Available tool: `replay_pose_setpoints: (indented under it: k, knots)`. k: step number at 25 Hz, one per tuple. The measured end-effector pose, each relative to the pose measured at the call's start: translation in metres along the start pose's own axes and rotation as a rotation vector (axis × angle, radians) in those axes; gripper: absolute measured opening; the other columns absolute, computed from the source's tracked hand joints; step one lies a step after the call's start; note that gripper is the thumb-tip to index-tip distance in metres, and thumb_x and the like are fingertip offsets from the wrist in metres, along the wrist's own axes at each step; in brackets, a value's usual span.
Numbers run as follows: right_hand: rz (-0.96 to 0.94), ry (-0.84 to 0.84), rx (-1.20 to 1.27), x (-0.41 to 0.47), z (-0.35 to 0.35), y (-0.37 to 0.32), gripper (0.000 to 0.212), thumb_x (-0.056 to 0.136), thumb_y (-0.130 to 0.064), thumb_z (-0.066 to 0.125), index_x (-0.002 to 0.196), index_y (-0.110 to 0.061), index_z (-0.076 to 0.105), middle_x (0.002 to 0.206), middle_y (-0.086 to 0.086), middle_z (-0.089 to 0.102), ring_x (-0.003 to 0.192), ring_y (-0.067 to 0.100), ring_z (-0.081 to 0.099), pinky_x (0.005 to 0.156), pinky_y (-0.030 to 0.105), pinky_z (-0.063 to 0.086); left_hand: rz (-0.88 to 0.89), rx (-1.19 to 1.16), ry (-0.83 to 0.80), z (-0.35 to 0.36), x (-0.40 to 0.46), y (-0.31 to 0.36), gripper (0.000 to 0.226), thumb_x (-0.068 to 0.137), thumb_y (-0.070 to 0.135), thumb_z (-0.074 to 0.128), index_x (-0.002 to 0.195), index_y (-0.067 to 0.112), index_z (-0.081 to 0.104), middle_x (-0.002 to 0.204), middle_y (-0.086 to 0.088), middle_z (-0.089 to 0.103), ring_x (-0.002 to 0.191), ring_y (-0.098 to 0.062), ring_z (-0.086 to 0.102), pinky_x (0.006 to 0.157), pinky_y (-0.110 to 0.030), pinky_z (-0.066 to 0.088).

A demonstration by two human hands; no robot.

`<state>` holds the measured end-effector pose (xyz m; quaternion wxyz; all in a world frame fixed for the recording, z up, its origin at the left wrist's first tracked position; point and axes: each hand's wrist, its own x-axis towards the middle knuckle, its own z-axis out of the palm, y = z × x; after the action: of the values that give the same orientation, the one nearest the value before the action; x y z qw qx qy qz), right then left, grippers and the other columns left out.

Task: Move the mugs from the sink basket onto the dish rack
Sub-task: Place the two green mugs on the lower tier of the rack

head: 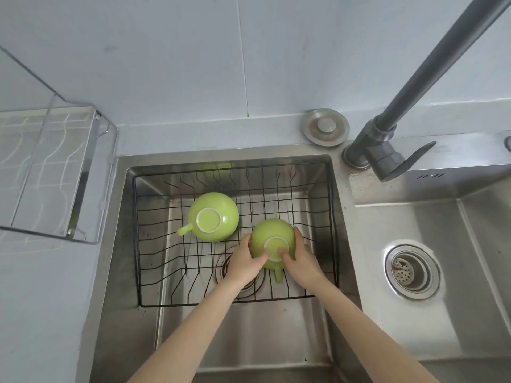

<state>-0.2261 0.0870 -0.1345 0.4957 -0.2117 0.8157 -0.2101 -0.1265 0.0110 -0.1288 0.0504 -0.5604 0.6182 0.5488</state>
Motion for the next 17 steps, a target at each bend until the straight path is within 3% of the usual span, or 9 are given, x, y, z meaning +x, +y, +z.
replay_pose_setpoints:
  k: [6, 10, 13, 16, 17]
  knots:
    - [-0.025, 0.058, 0.052, -0.007, -0.002, -0.004, 0.067, 0.092, -0.024, 0.052, 0.148, -0.019, 0.016, 0.147, 0.011, 0.041, 0.132, 0.031, 0.042, 0.106, 0.033, 0.036, -0.046, -0.092, 0.002, -0.003, 0.001, -0.004, 0.052, 0.084, 0.014, 0.061, 0.131, 0.01, 0.04, 0.131, -0.011, 0.052, 0.118, -0.024, 0.05, 0.089, -0.022, 0.035]
    - [-0.067, 0.111, 0.085, -0.029, -0.004, -0.011, 0.064, 0.092, -0.02, 0.053, 0.147, -0.017, 0.02, 0.146, 0.009, 0.043, 0.133, 0.027, 0.041, 0.105, 0.028, 0.035, -0.019, -0.157, 0.026, -0.007, -0.014, -0.004, 0.054, 0.083, 0.016, 0.062, 0.132, 0.014, 0.04, 0.129, -0.008, 0.052, 0.105, -0.018, 0.05, 0.089, -0.024, 0.036]
    - [-0.097, 0.147, 0.097, -0.05, -0.007, -0.019, 0.062, 0.092, -0.023, 0.053, 0.146, -0.02, 0.022, 0.139, 0.012, 0.049, 0.127, 0.029, 0.045, 0.102, 0.031, 0.038, 0.044, -0.231, 0.054, -0.016, -0.032, -0.002, 0.053, 0.083, 0.015, 0.063, 0.131, 0.014, 0.042, 0.125, -0.007, 0.054, 0.095, -0.015, 0.052, 0.08, -0.02, 0.043]
    - [-0.12, 0.183, 0.134, -0.074, -0.005, -0.029, 0.064, 0.09, -0.029, 0.055, 0.146, -0.024, 0.024, 0.134, 0.013, 0.051, 0.125, 0.029, 0.047, 0.104, 0.036, 0.038, 0.12, -0.293, 0.068, -0.03, -0.058, 0.0, 0.052, 0.083, 0.016, 0.064, 0.131, 0.015, 0.042, 0.116, 0.0, 0.053, 0.085, -0.008, 0.055, 0.062, -0.004, 0.044]
    - [-0.138, 0.195, 0.134, -0.084, -0.003, -0.032, 0.064, 0.09, -0.03, 0.056, 0.145, -0.024, 0.025, 0.133, 0.013, 0.051, 0.124, 0.028, 0.047, 0.104, 0.035, 0.038, 0.14, -0.308, 0.079, -0.036, -0.067, -0.001, 0.052, 0.083, 0.017, 0.063, 0.131, 0.016, 0.042, 0.115, 0.001, 0.053, 0.086, -0.007, 0.054, 0.066, -0.005, 0.044]
